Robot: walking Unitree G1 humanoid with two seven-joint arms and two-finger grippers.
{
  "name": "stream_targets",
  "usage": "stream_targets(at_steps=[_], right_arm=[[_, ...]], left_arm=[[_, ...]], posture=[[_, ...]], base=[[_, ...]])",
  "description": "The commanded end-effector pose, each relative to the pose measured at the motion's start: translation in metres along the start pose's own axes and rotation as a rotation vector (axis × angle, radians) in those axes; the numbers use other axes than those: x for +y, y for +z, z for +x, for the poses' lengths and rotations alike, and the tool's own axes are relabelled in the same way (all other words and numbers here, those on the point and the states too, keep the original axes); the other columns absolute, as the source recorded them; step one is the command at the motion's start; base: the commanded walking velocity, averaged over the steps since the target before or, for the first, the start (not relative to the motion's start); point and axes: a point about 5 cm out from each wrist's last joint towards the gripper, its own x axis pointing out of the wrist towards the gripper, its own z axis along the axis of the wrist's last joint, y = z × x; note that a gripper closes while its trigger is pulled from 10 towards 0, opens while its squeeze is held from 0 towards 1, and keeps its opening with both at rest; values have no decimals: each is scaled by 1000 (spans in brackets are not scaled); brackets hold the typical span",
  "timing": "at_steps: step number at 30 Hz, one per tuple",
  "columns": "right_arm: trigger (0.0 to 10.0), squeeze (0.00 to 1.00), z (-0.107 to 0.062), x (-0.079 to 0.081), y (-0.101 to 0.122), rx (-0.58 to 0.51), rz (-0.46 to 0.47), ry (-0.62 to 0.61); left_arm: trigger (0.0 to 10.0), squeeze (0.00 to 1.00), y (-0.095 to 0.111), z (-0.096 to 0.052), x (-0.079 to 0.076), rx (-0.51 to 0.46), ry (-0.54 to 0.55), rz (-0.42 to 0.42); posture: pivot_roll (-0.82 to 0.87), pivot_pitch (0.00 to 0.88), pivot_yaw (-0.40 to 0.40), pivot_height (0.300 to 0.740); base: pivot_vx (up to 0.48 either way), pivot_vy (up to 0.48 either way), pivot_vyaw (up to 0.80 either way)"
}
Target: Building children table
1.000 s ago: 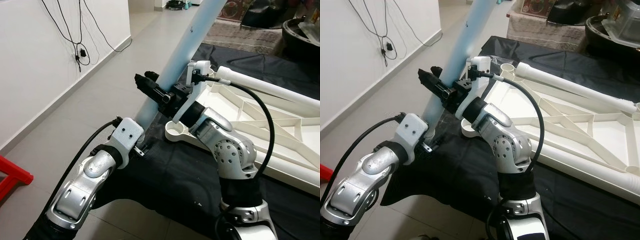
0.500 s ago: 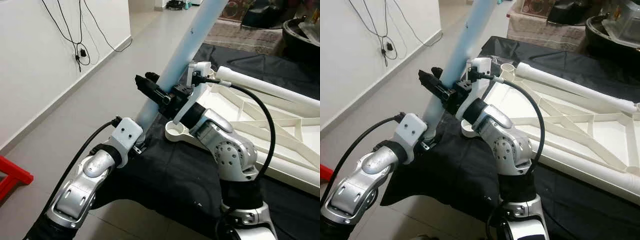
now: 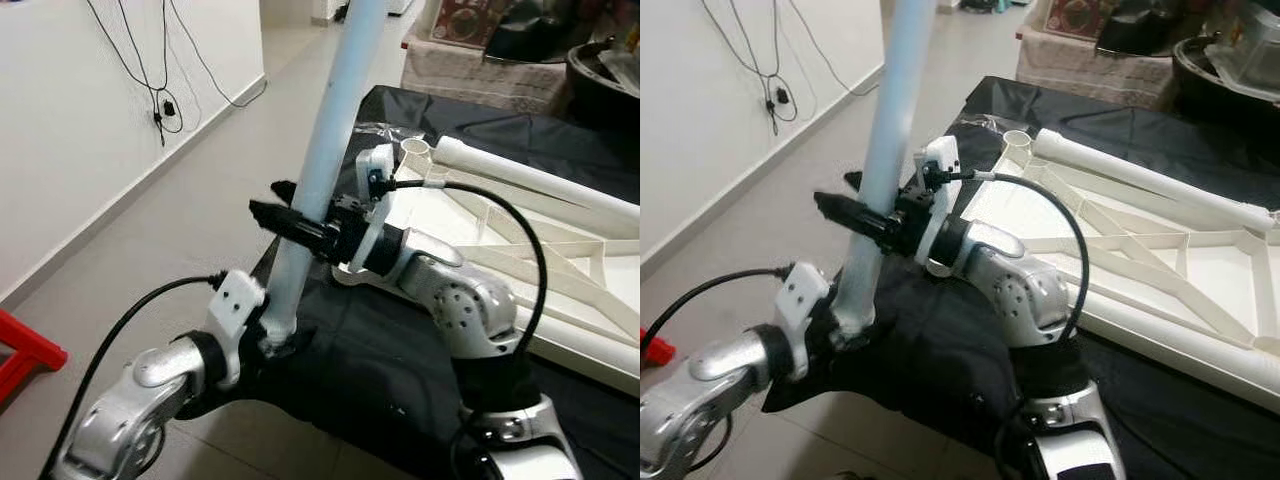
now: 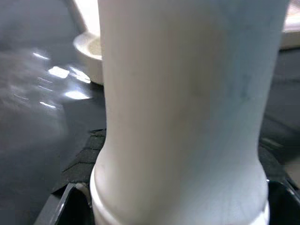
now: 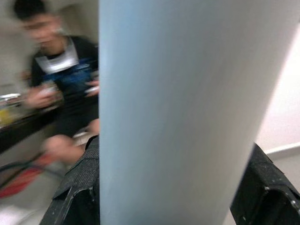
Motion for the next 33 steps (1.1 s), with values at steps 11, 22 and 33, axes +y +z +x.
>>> stream_targets(at_steps=[11, 22, 33], right_arm=[[10000, 0, -13, 15, -12, 154, 100, 234], [10000, 0, -13, 21, -16, 177, 131, 287], [0, 0, -16, 28, -16, 190, 155, 336]], left_arm=[[10000, 0, -7, -16, -13, 43, -181, -36], [10000, 0, -7, -16, -15, 40, -214, -57], [10000, 0, -13, -19, -23, 64, -251, -102]], posture=[[87, 105, -22, 740], [86, 98, -20, 740], [82, 89, -17, 740]], base=[[0, 0, 0], [0, 0, 0], [0, 0, 0]])
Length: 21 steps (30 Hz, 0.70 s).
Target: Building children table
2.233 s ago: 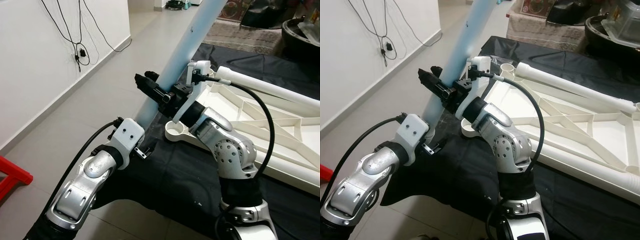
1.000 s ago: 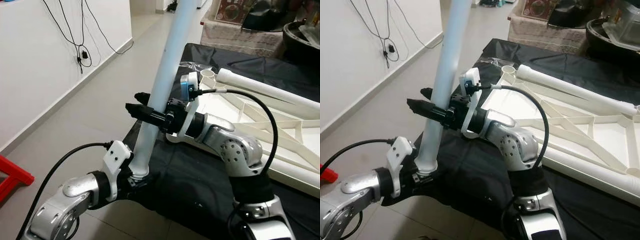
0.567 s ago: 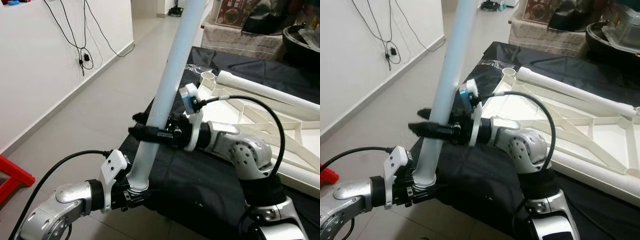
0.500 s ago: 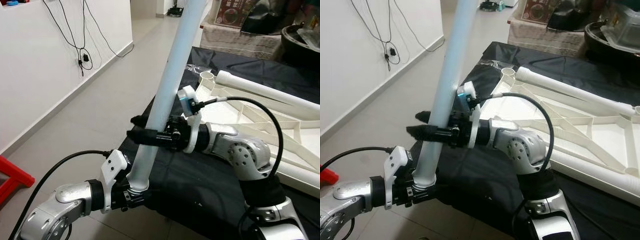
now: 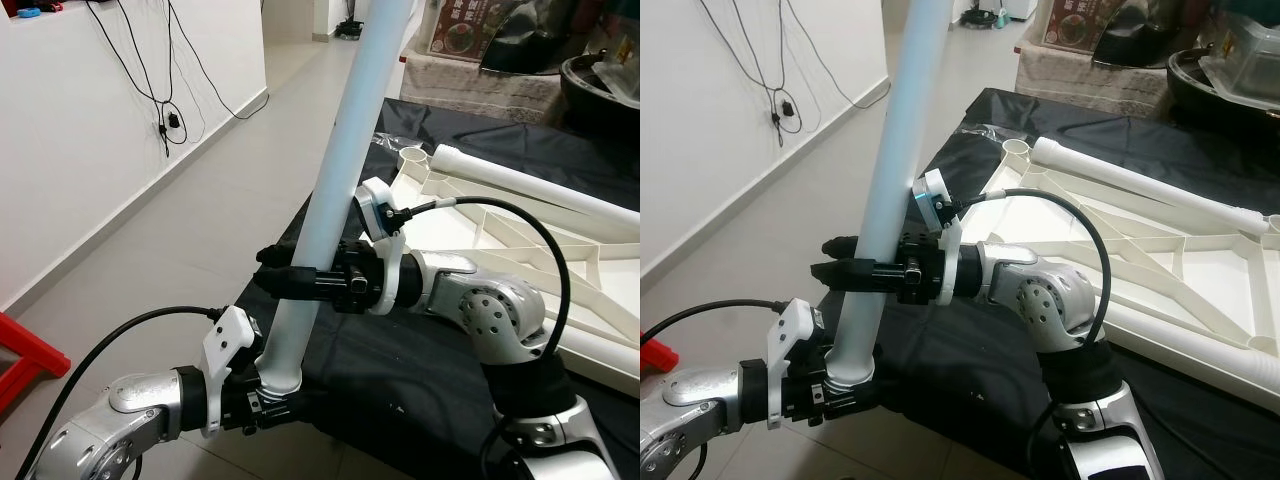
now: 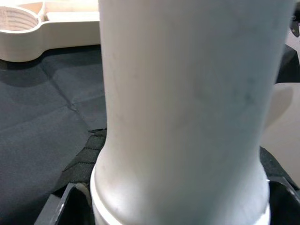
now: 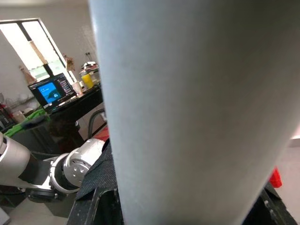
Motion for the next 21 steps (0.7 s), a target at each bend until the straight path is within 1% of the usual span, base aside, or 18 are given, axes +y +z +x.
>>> stream_targets(at_steps=[1, 3, 7, 8, 13, 14, 15, 16, 17, 18, 19, 20, 21], right_arm=[[0, 0, 3, 8, 1, 11, -11, 50], [0, 0, 2, 9, 1, 16, -9, 55], [0, 0, 2, 9, 1, 17, -10, 56], [0, 0, 2, 8, 2, 11, -13, 50], [0, 0, 1, 7, 4, 8, -21, 42], [0, 0, -3, 2, 10, -9, -43, 4], [0, 0, -3, 2, 10, -9, -43, 4], [0, 0, -13, -8, 19, -36, -73, -62], [0, 0, -24, -17, 29, -71, -99, -133], [0, 0, -24, -17, 29, -71, -99, -133], [0, 0, -31, -23, 36, -95, -113, -178], [0, 0, -31, -23, 36, -95, -113, -178], [0, 0, -42, -34, 45, -129, -150, -273]], left_arm=[[10000, 0, -3, 0, -4, 13, -26, -25], [10000, 0, -4, 1, -1, 23, 1, -33], [10000, 0, -5, 2, 0, 24, 8, -47], [10000, 1000, -4, 3, 0, 6, 11, -56], [10000, 1000, -3, 4, 0, -3, 18, -58], [10000, 1000, -3, 5, -1, -6, 24, -60], [10000, 1000, -3, 5, -1, -6, 24, -60], [10000, 1000, -7, 5, -3, 7, 27, -55], [10000, 0, -11, 4, -6, 24, 26, -55], [10000, 0, -11, 4, -6, 24, 26, -55], [10000, 0, -13, 3, -9, 35, 24, -56], [10000, 0, -13, 3, -9, 35, 24, -56], [10000, 0, -15, 3, -11, 34, 32, -69]], posture=[[82, 89, -17, 740], [83, 88, -21, 740], [83, 88, -21, 740], [83, 90, -20, 740], [83, 92, -22, 740], [85, 94, -23, 740], [85, 94, -23, 740], [87, 96, -25, 740], [88, 101, -27, 740], [88, 101, -27, 740], [88, 101, -27, 740], [88, 101, -27, 740], [90, 103, -29, 740]], base=[[0, 0, 0], [0, 0, 0], [0, 0, 0], [0, 0, 0], [0, 0, 0], [0, 0, 0], [0, 0, 0], [0, 0, 0], [0, 0, 0], [0, 0, 0], [0, 0, 0], [0, 0, 0], [0, 0, 0]])
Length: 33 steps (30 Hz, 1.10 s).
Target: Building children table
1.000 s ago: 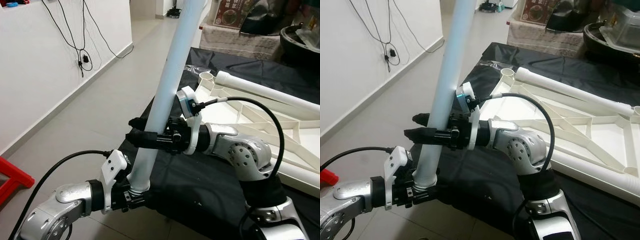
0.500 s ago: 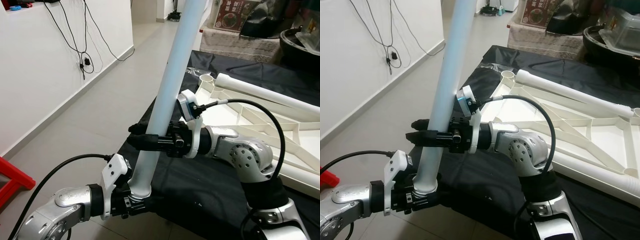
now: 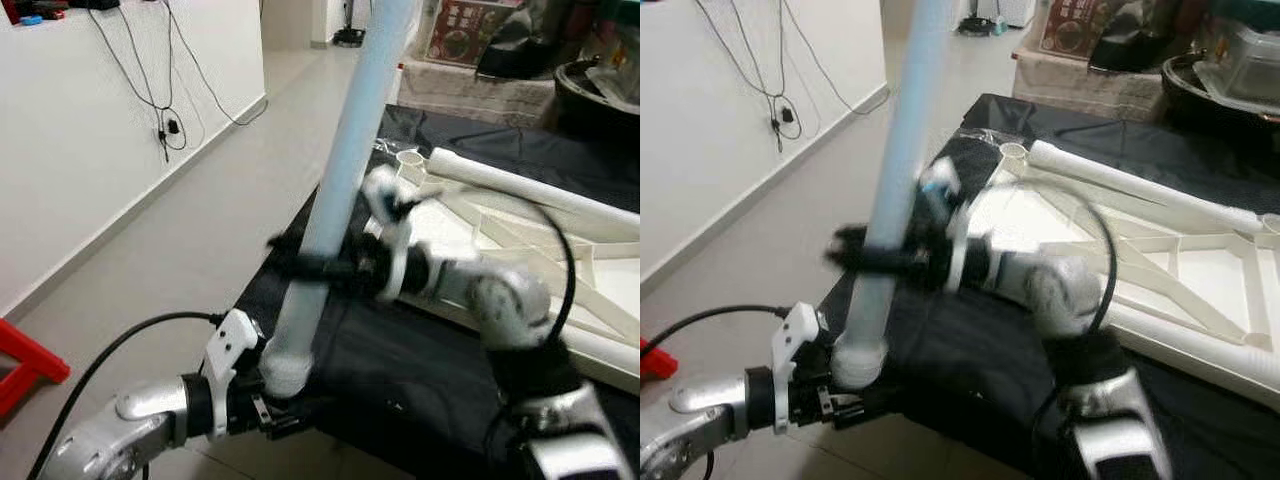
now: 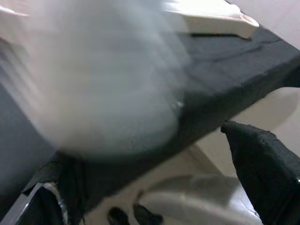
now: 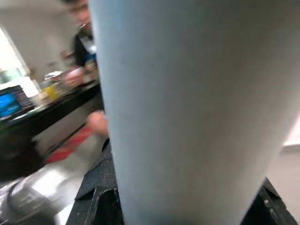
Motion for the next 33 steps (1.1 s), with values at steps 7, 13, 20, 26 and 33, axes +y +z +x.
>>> stream_targets(at_steps=[7, 13, 20, 26, 33], right_arm=[[0, 0, -31, -56, 40, -160, -195, -515], [0, 0, -41, -79, 63, -270, -407, -991], [0, 0, -38, -85, 66, -252, -677, -1292], [0, 0, -32, -87, 58, -148, -934, -1365], [0, 0, -18, -88, 21, 69, -1211, -1200]], left_arm=[[10000, 0, -6, 1, -10, -12, 34, -17], [10000, 0, 0, 8, -15, -90, 108, -22], [10000, 0, 17, 17, -31, -187, 149, -2], [10000, 0, 24, 16, -49, -221, 159, -2], [10000, 0, 26, 12, -57, -221, 162, -4]], posture=[[94, 108, -31, 740], [100, 134, -32, 740], [118, 191, -42, 740], [133, 258, -43, 740], [130, 287, -39, 740]], base=[[0, 0, 0], [0, 0, 0], [0, 0, 0], [0, 0, 0], [0, 0, 0]])
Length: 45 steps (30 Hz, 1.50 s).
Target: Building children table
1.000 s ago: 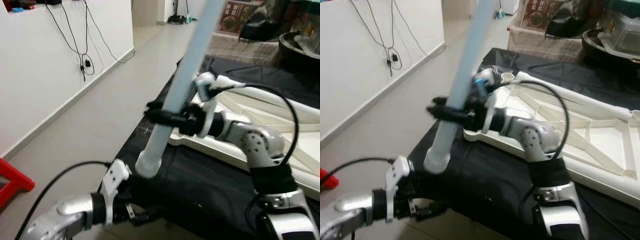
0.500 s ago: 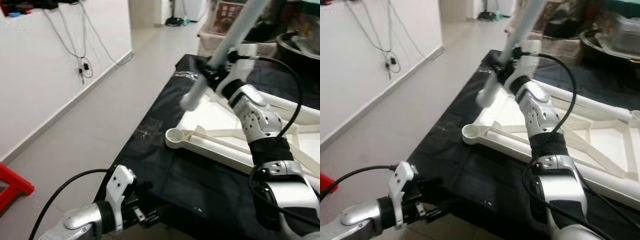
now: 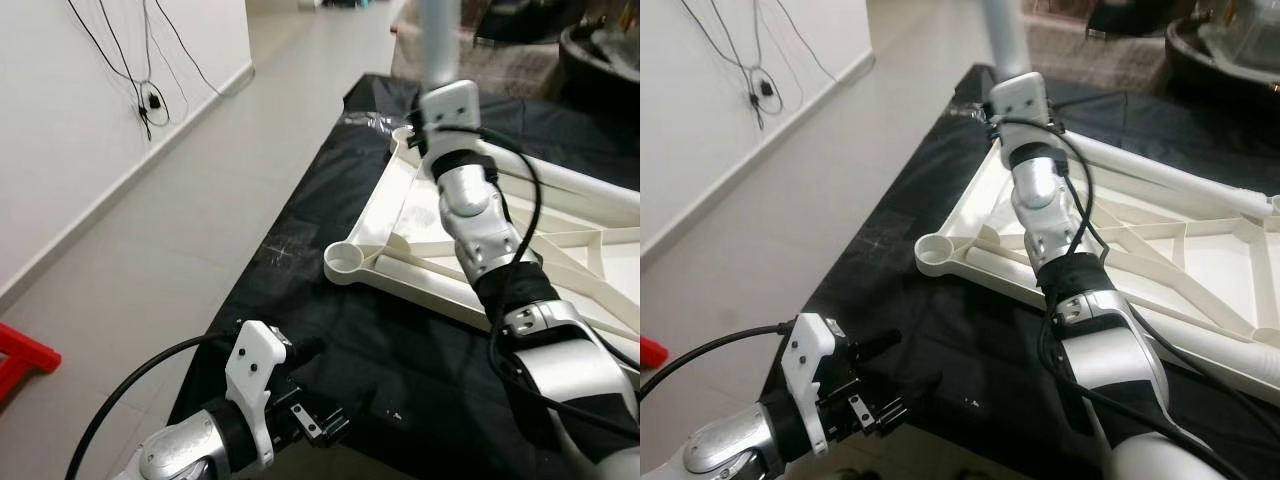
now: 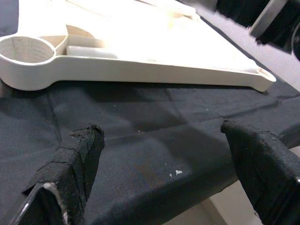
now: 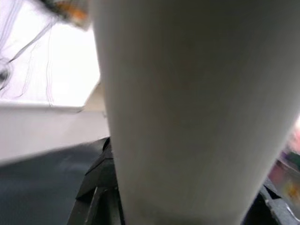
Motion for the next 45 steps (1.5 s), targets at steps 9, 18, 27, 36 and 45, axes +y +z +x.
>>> stream_targets(at_steps=[9, 18, 27, 36, 45], right_arm=[[0, 0, -22, 40, -23, 84, 202, 370], [0, 0, -34, 43, 5, 3, 653, 809], [0, 0, -32, 41, 20, -73, 749, 890], [0, 0, 1, 1, 45, -185, 866, 607], [0, 0, 4, -22, 62, -289, 1028, 690]], left_arm=[[10000, 0, -2, -1, -4, 21, 15, -11], [10000, 0, -7, 3, 1, 36, 19, -4], [10000, 0, -9, 6, 4, 38, 20, -2], [10000, 0, -15, 11, -6, 29, 14, -16], [10000, 0, -29, 7, -2, 58, 62, -44]], posture=[[126, 264, -32, 740], [97, 208, -38, 740], [102, 183, -42, 740], [108, 143, -48, 740], [107, 126, -45, 740]], base=[[0, 0, 0], [0, 0, 0], [0, 0, 0], [0, 0, 0], [0, 0, 0]])
